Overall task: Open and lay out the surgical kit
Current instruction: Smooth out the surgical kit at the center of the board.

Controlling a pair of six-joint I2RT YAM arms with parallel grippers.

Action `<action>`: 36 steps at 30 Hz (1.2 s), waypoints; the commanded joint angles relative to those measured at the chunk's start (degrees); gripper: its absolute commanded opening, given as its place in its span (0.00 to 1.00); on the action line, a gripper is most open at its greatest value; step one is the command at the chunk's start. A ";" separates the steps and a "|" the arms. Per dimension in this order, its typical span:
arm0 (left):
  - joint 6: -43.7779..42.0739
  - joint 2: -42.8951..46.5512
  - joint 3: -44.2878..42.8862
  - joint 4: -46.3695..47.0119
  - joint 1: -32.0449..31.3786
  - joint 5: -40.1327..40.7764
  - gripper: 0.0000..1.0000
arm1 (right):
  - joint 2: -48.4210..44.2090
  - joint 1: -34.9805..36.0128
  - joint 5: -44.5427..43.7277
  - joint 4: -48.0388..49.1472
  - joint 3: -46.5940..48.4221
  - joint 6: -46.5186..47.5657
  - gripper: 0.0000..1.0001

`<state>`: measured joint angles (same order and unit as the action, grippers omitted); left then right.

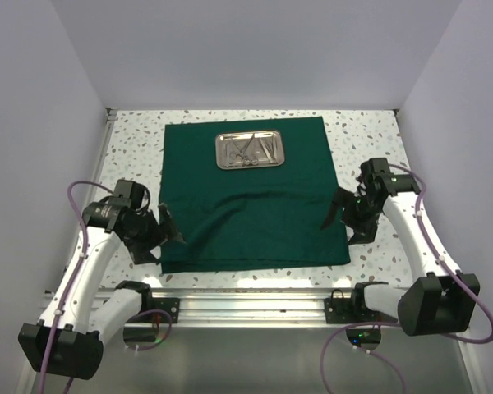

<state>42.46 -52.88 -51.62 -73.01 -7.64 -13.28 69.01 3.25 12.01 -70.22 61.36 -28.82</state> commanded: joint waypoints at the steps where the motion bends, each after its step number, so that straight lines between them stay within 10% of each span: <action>1: -2.47 -2.13 -0.86 5.13 -0.01 -1.75 1.00 | 0.95 0.18 14.45 4.90 -5.28 1.66 0.91; 14: -0.18 -16.36 12.85 26.51 -5.78 -5.53 0.97 | 15.53 8.44 1.01 14.58 -5.82 1.04 0.86; 28: 7.55 -27.62 13.74 29.42 -14.51 10.20 0.99 | 30.73 11.52 -11.66 20.99 -3.62 1.22 0.94; 31: 7.73 -28.85 13.73 29.77 -14.51 12.31 0.98 | 33.81 12.05 -11.92 21.08 -3.88 1.31 0.81; 36: 7.38 -30.87 15.66 32.48 -14.51 13.02 0.90 | 35.84 13.10 -11.92 20.65 -6.16 1.22 0.16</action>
<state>50.54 -80.93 -38.72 -47.62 -22.04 -8.10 101.30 16.03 4.03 -53.54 58.00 -27.75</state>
